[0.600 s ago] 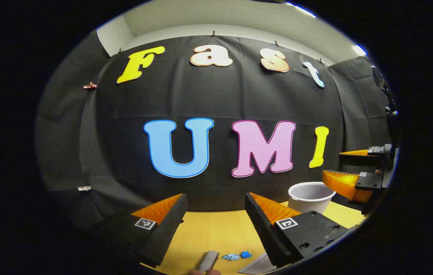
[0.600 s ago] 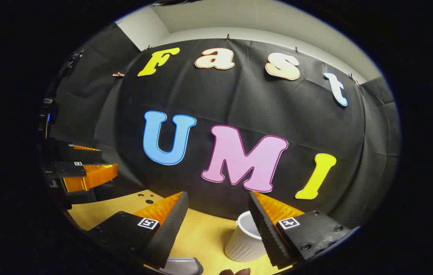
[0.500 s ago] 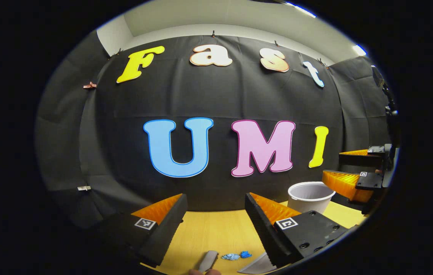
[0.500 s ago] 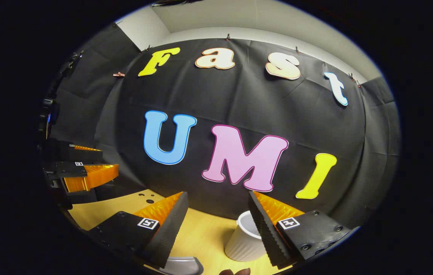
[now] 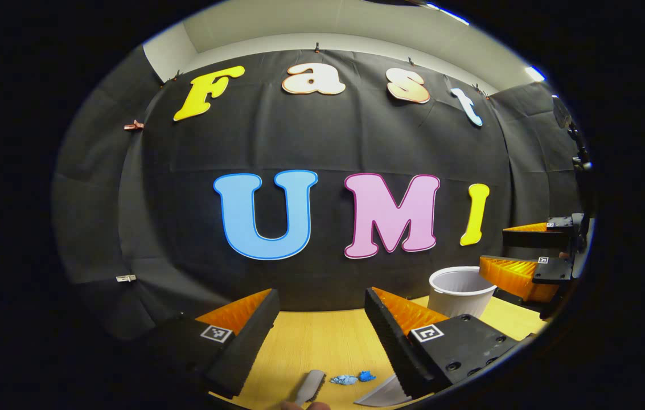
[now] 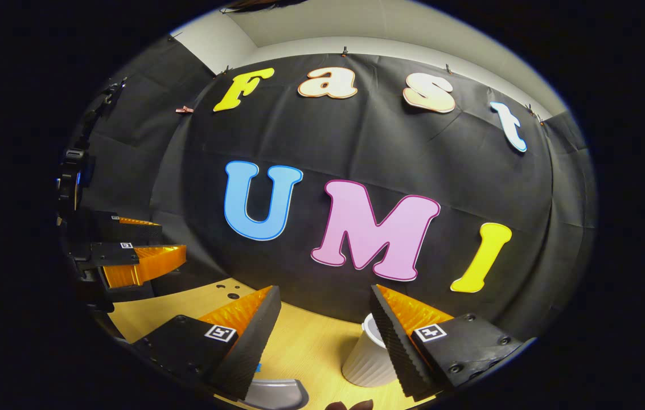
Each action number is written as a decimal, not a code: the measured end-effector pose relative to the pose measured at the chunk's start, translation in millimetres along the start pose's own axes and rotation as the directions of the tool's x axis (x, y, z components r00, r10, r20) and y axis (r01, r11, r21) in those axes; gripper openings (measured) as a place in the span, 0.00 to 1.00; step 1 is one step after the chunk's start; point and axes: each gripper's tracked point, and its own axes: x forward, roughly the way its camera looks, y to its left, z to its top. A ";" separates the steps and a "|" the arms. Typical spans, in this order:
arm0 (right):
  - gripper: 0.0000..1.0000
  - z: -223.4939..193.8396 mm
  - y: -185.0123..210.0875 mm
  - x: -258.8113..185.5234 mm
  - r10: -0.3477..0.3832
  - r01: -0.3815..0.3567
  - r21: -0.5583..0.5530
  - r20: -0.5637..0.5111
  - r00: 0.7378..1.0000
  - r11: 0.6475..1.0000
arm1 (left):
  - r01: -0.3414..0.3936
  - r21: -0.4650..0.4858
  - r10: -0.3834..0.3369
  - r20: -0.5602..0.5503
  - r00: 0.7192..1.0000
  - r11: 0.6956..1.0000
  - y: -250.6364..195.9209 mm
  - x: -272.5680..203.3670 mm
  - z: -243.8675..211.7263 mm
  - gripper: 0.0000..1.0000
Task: Pick up the small broom and dustpan from the desktop, sweep the trash into the dustpan with the broom, and then empty the trash into the garbage bin.
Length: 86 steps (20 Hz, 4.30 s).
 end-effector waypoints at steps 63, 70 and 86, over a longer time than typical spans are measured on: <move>0.37 -410.8 107.2 -99.1 0.380 -0.380 0.239 -0.853 0.359 0.894 | 0.214 0.003 -0.121 -0.816 0.566 0.977 41.8 -20.7 -337.2 0.99; 0.37 -412.0 94.7 -97.7 0.384 -0.380 0.243 -0.850 0.361 0.893 | 0.202 0.010 -0.075 -0.910 0.408 0.979 50.3 -15.3 -398.3 0.78; 0.37 -414.3 93.2 -97.1 0.400 -0.450 0.232 -0.857 0.325 0.862 | 0.265 0.038 -0.056 -0.939 0.340 0.963 54.2 10.1 -424.1 0.26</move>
